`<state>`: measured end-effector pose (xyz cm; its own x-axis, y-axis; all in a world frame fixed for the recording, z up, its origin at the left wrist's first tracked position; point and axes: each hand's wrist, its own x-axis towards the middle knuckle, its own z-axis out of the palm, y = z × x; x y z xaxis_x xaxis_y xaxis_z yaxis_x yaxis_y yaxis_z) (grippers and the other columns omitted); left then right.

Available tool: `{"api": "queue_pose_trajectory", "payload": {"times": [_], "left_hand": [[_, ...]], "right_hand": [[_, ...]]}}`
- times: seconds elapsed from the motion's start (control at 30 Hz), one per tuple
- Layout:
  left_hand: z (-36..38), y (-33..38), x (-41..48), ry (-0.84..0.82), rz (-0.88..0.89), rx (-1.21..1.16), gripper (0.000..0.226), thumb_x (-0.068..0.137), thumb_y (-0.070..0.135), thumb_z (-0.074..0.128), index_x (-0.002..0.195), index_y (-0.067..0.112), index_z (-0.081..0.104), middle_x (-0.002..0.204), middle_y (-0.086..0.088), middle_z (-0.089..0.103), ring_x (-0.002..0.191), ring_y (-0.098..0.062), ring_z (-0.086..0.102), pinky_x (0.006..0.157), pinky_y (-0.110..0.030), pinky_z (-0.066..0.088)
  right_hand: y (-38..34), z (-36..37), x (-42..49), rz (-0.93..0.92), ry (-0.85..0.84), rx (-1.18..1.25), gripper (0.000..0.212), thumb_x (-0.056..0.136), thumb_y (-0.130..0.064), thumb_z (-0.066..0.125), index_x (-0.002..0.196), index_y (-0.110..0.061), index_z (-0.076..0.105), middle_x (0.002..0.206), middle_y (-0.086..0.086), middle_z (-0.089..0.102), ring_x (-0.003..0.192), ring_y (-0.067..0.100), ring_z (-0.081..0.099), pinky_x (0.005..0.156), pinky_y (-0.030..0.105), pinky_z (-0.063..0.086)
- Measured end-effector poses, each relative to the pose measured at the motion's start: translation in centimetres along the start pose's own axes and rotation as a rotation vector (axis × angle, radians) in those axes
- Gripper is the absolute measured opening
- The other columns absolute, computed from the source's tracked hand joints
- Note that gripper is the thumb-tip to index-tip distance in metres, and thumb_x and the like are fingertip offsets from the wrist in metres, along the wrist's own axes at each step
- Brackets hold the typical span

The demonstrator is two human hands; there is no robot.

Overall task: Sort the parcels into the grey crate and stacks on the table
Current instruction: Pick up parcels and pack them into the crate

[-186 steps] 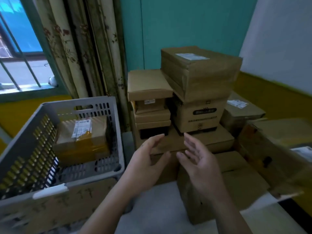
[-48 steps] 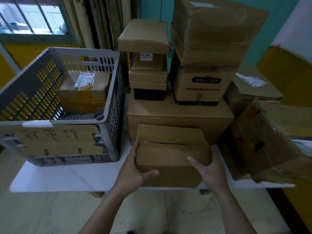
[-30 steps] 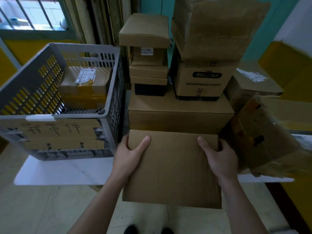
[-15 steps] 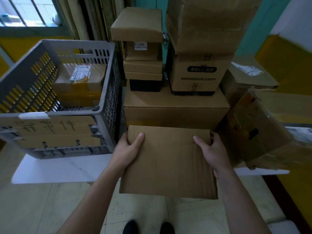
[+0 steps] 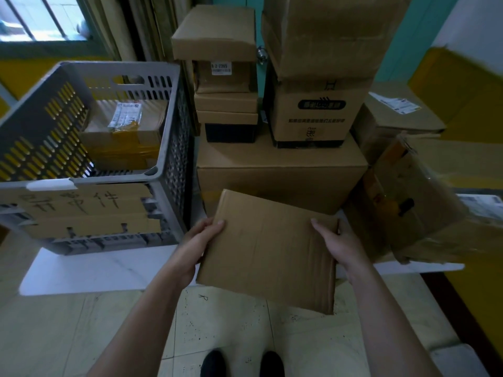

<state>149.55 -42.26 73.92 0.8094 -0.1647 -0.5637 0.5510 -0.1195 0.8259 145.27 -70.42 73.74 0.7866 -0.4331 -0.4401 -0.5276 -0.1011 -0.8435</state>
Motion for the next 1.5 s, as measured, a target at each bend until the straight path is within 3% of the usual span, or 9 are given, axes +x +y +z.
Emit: {"api": "queue_pose_trajectory", "payload": {"times": [0.17, 0.27, 0.37, 0.67, 0.9, 1.07, 1.2, 1.33, 1.5], "left_hand": [[0.4, -1.5, 0.1, -0.018, -0.06, 0.05, 0.056, 0.092, 0.054, 0.06, 0.143, 0.049, 0.039, 0.121, 0.011, 0.061, 0.107, -0.013, 0.058, 0.079, -0.04, 0.048], [0.7, -1.8, 0.8, 0.12, -0.064, 0.052, 0.058, 0.094, 0.049, 0.062, 0.146, 0.041, 0.038, 0.116, 0.007, 0.06, 0.096, -0.013, 0.058, 0.072, -0.035, 0.047], [0.3, -2.4, 1.5, 0.187, -0.097, -0.008, 0.056, 0.09, 0.048, 0.068, 0.137, 0.024, 0.05, 0.123, -0.002, 0.06, 0.097, -0.014, 0.058, 0.082, -0.039, 0.049], [1.5, -3.8, 0.7, 0.056, -0.026, 0.015, 0.061, 0.086, 0.047, 0.071, 0.137, 0.029, 0.044, 0.121, 0.002, 0.062, 0.104, -0.014, 0.061, 0.075, -0.028, 0.046], [0.8, -3.1, -0.6, 0.009, 0.136, 0.133, 0.07, 0.082, 0.079, 0.046, 0.143, 0.045, 0.035, 0.125, 0.018, 0.053, 0.11, -0.004, 0.054, 0.095, -0.032, 0.041], [0.7, -2.2, -1.2, -0.004, 0.306, 0.319, 0.096, 0.055, 0.081, 0.063, 0.14, 0.057, 0.025, 0.123, 0.024, 0.044, 0.105, 0.0, 0.054, 0.073, -0.014, 0.048], [1.7, -3.2, -0.6, 0.121, 0.342, 0.34, 0.115, 0.055, 0.074, 0.08, 0.152, 0.04, 0.03, 0.128, 0.007, 0.042, 0.11, -0.01, 0.054, 0.09, -0.036, 0.057], [2.7, -4.4, -0.5, 0.259, 0.38, 0.361, 0.096, 0.072, 0.053, 0.08, 0.153, 0.036, 0.03, 0.127, 0.004, 0.044, 0.119, -0.021, 0.05, 0.102, -0.048, 0.049], [3.7, -4.6, -1.1, 0.412, 0.381, 0.31, 0.097, 0.07, 0.075, 0.059, 0.151, 0.028, 0.034, 0.14, -0.002, 0.049, 0.13, -0.024, 0.047, 0.104, -0.051, 0.046]], "right_hand": [[0.3, -0.1, 0.3, -0.032, -0.001, 0.137, 0.067, 0.089, -0.05, 0.065, 0.149, -0.034, 0.039, 0.143, -0.006, 0.047, 0.131, 0.023, 0.045, 0.105, 0.044, 0.038], [0.8, -0.1, 0.3, -0.017, 0.007, 0.251, 0.051, 0.09, -0.042, 0.067, 0.137, -0.026, 0.054, 0.133, -0.003, 0.057, 0.124, 0.02, 0.052, 0.1, 0.041, 0.043], [1.2, 0.1, -0.4, -0.039, -0.045, 0.306, 0.014, 0.094, -0.026, 0.064, 0.107, -0.023, 0.068, 0.114, -0.001, 0.067, 0.11, 0.017, 0.06, 0.082, 0.034, 0.047], [3.3, 0.9, -0.4, 0.048, -0.126, -0.008, 0.076, 0.089, -0.043, 0.069, 0.152, -0.036, 0.027, 0.137, -0.005, 0.049, 0.121, 0.02, 0.05, 0.105, 0.042, 0.044], [2.3, -0.6, -1.7, -0.051, -0.05, -0.004, 0.068, 0.084, -0.053, 0.066, 0.144, -0.035, 0.041, 0.128, -0.007, 0.053, 0.116, 0.018, 0.053, 0.096, 0.039, 0.046], [1.4, -2.2, -3.1, -0.219, 0.008, -0.053, 0.058, 0.068, -0.049, 0.076, 0.117, -0.04, 0.047, 0.108, -0.017, 0.055, 0.101, 0.012, 0.056, 0.083, 0.034, 0.049], [1.9, -1.5, -2.9, -0.284, 0.126, -0.133, 0.063, 0.073, -0.037, 0.083, 0.125, -0.033, 0.048, 0.108, -0.016, 0.053, 0.105, 0.014, 0.051, 0.088, 0.034, 0.045], [2.6, -1.2, -3.1, -0.275, 0.129, -0.144, 0.078, 0.071, -0.042, 0.081, 0.138, -0.023, 0.047, 0.118, -0.009, 0.052, 0.107, 0.015, 0.053, 0.09, 0.034, 0.048], [2.6, -0.5, -3.7, -0.351, 0.196, -0.106, 0.073, 0.074, -0.043, 0.077, 0.138, -0.023, 0.047, 0.113, -0.01, 0.054, 0.092, 0.0, 0.052, 0.074, 0.019, 0.045]]}}
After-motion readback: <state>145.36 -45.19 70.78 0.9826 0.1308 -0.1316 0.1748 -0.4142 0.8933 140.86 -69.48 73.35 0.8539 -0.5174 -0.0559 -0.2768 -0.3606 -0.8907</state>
